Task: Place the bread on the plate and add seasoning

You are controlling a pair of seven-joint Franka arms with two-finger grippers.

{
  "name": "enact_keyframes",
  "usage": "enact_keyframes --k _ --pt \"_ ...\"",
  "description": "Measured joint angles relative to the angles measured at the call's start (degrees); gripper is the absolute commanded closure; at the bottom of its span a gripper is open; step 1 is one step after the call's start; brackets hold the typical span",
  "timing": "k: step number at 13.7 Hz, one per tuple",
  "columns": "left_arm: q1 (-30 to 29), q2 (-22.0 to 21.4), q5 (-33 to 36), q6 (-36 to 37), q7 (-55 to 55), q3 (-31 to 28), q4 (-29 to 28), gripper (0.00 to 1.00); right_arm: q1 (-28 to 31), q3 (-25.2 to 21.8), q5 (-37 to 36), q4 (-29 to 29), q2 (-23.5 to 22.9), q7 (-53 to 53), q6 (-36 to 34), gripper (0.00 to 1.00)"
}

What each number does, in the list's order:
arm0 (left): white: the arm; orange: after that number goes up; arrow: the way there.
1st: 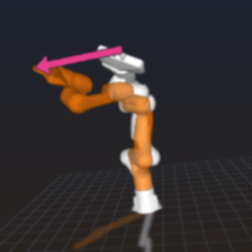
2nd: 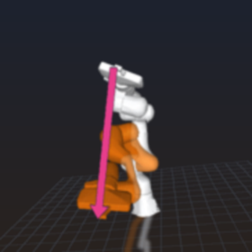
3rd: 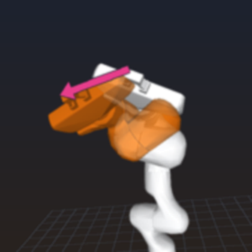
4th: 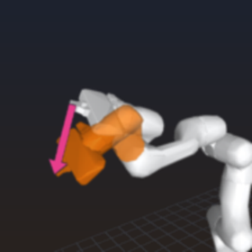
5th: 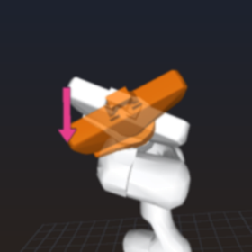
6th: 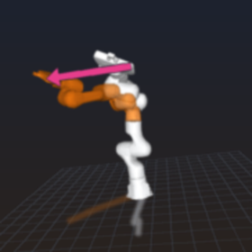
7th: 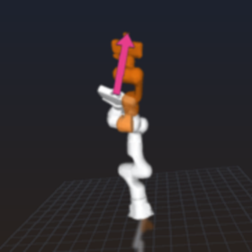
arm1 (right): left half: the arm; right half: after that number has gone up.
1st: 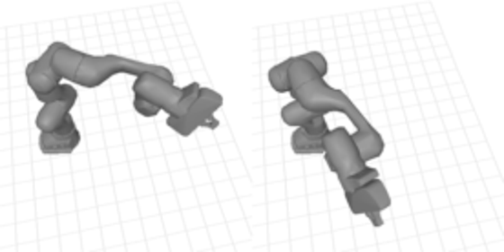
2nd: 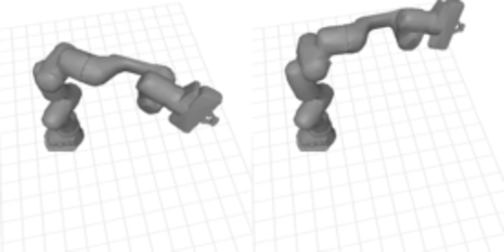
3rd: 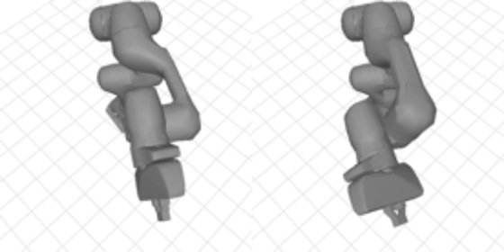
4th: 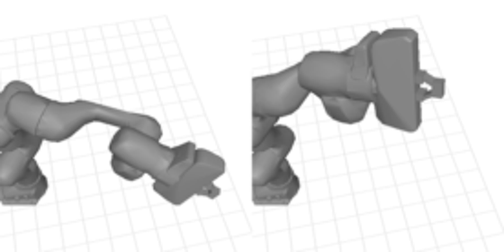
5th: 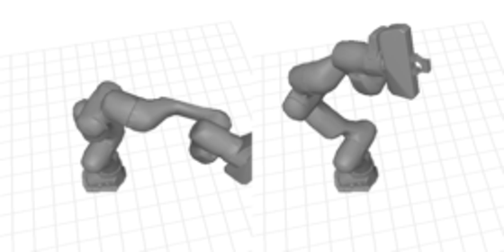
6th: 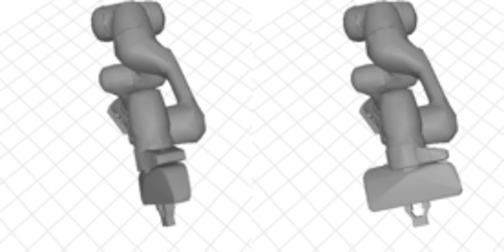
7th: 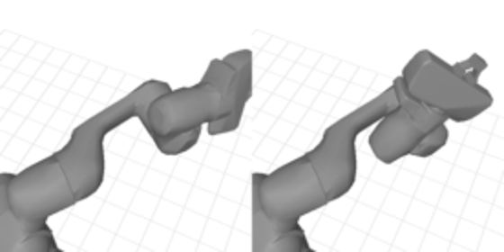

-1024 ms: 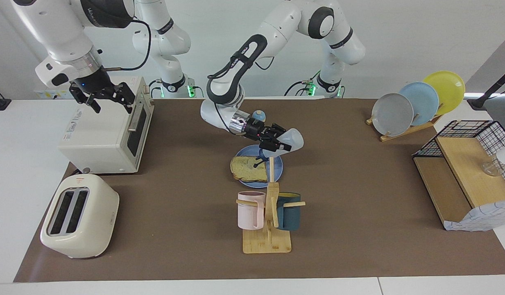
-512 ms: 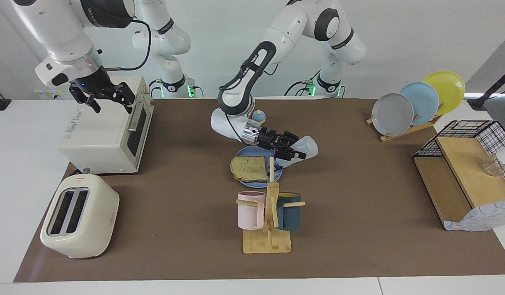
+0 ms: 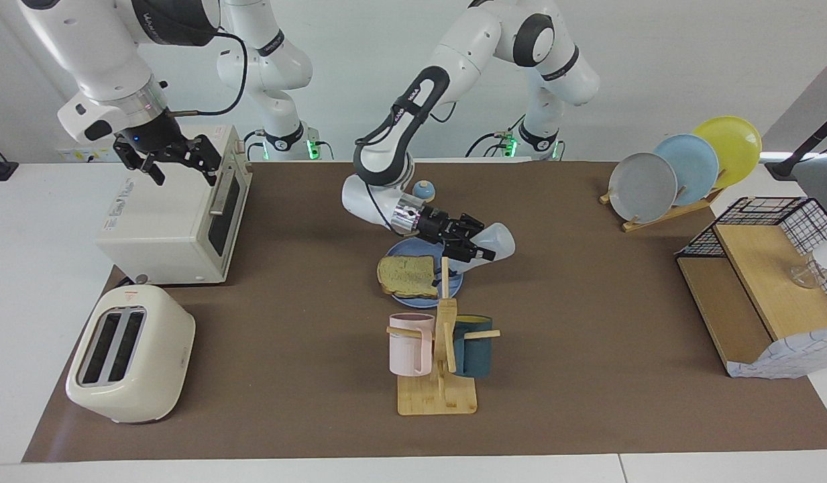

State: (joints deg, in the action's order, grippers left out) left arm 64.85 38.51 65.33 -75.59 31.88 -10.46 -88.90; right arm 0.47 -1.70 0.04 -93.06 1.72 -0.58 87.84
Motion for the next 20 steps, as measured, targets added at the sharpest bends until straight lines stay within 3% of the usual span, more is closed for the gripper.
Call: enact_keyframes --k 4,8,13,17,20 --pt "-0.32 -3.45 -6.79 0.36 -2.82 -1.07 0.47 1.00 0.00 0.00 0.00 0.00 0.00 0.00 0.00 0.00" --pt "-5.29 -11.49 -13.47 -0.61 -5.13 -1.32 0.40 1.00 0.00 0.00 0.00 0.00 0.00 0.00 0.00 0.00" --pt "-15.76 -22.06 -24.88 -8.81 -6.97 -1.59 0.35 1.00 0.00 0.00 0.00 0.00 0.00 0.00 0.00 0.00" --pt "-25.75 -28.55 -37.63 -20.08 -8.31 -1.62 -0.55 1.00 0.00 0.00 0.00 0.00 0.00 0.00 0.00 0.00" --pt "-31.90 -31.11 -46.43 -36.63 -16.77 -1.61 -6.44 1.00 0.00 0.00 0.00 0.00 0.00 0.00 0.00 0.00"
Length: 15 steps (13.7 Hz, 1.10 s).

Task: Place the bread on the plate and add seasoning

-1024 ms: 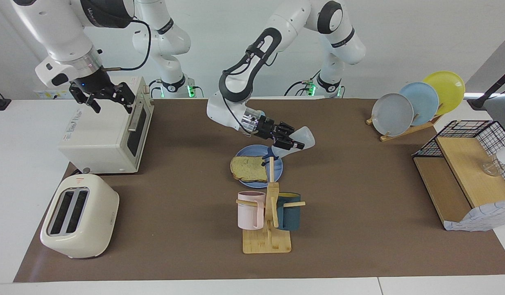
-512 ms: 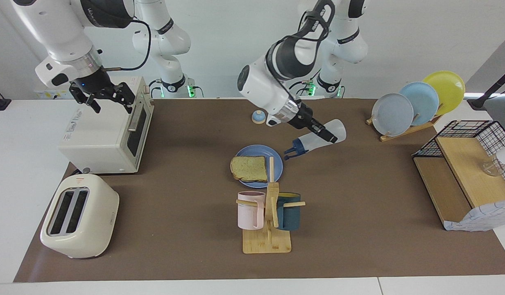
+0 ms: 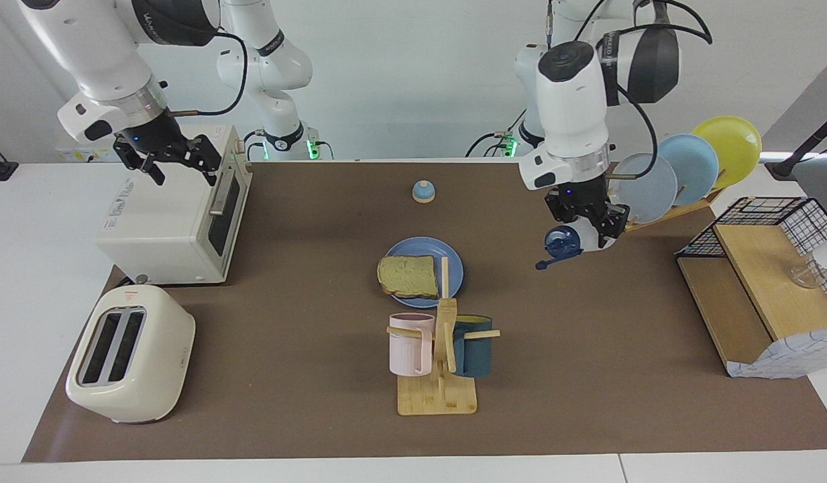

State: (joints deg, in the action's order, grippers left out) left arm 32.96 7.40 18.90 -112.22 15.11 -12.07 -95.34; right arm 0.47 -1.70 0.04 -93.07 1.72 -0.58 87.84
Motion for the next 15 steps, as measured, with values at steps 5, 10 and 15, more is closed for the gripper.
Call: enact_keyframes --k 5,10,15 --pt "-6.41 -3.17 -7.45 -35.40 -14.86 0.08 -16.66 1.00 0.00 0.00 0.00 0.00 0.00 0.00 0.00 0.00" --pt "-7.82 0.62 -8.88 -63.79 -22.23 0.21 -27.46 1.00 0.00 0.00 0.00 0.00 0.00 0.00 0.00 0.00" --pt "-8.18 13.79 -9.04 -84.94 -23.98 0.24 -27.74 1.00 0.00 0.00 0.00 0.00 0.00 0.00 0.00 0.00"
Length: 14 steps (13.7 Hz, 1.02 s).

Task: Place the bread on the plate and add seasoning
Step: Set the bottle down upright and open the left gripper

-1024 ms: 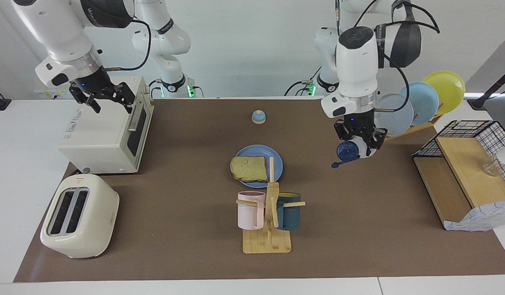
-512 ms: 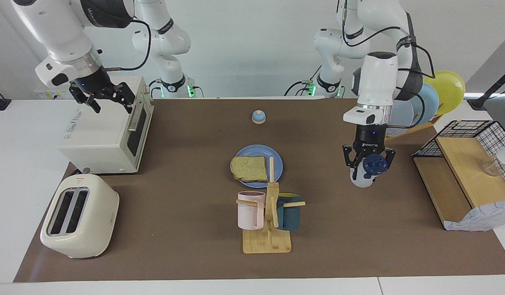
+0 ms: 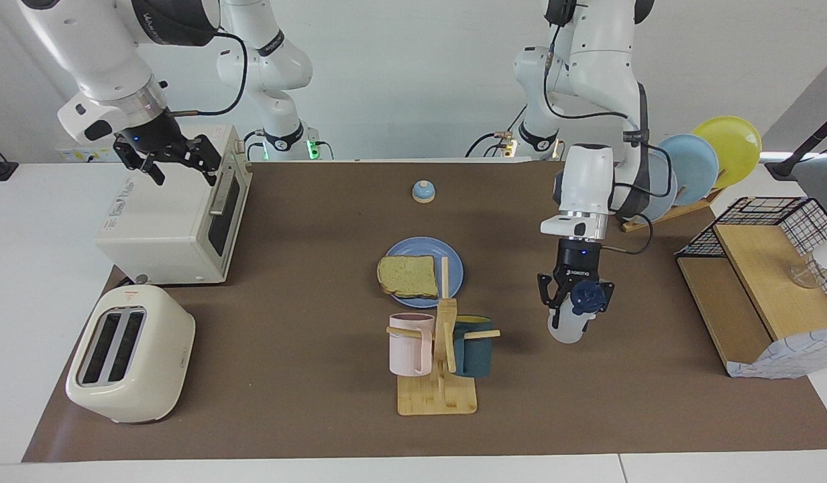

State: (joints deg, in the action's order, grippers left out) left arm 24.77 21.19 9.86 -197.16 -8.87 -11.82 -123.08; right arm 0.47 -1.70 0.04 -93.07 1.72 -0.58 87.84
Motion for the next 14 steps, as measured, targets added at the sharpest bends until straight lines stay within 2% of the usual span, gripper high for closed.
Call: enact_keyframes --k 2,7,11,14 --pt "-0.11 4.41 -0.08 -2.69 -0.02 0.01 1.76 1.00 0.00 0.00 0.00 0.00 0.00 0.00 0.00 0.00" --pt "-0.11 10.78 -0.08 -2.79 -0.04 0.20 6.84 1.00 0.00 0.00 0.00 0.00 0.00 0.00 0.00 0.00" --pt "-0.13 12.86 0.04 -2.81 -0.04 0.28 8.32 1.00 0.00 0.00 0.00 0.00 0.00 0.00 0.00 0.00" --pt "-0.51 12.91 0.19 -2.82 -0.04 0.24 8.25 0.61 0.00 0.00 0.00 0.00 0.00 0.00 0.00 0.00"
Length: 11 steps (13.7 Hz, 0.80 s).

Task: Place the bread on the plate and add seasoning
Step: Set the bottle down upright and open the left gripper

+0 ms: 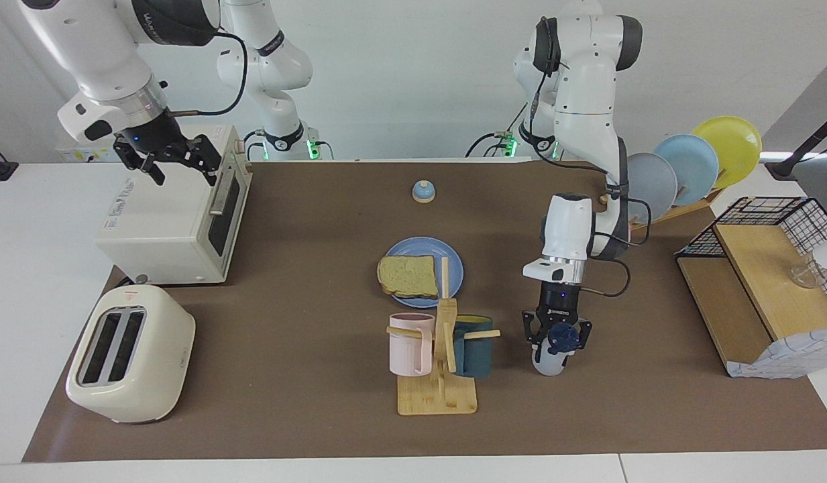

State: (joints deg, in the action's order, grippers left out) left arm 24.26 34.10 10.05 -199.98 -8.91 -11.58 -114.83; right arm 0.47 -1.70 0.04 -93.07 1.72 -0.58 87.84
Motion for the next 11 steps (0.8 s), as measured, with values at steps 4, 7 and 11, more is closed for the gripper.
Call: enact_keyframes --k 4,7,11 --pt "-0.17 0.00 0.01 0.00 0.00 -0.02 -0.02 0.17 0.00 0.00 0.00 0.00 0.00 0.00 0.00 0.00" --pt "-0.78 0.03 0.02 0.03 0.02 -0.05 -0.42 0.00 0.00 0.00 0.00 0.00 0.00 0.00 0.00 0.00" --pt "-1.24 0.20 0.05 0.03 0.02 -0.05 -0.95 0.00 0.00 0.00 0.00 0.00 0.00 0.00 0.00 0.00"
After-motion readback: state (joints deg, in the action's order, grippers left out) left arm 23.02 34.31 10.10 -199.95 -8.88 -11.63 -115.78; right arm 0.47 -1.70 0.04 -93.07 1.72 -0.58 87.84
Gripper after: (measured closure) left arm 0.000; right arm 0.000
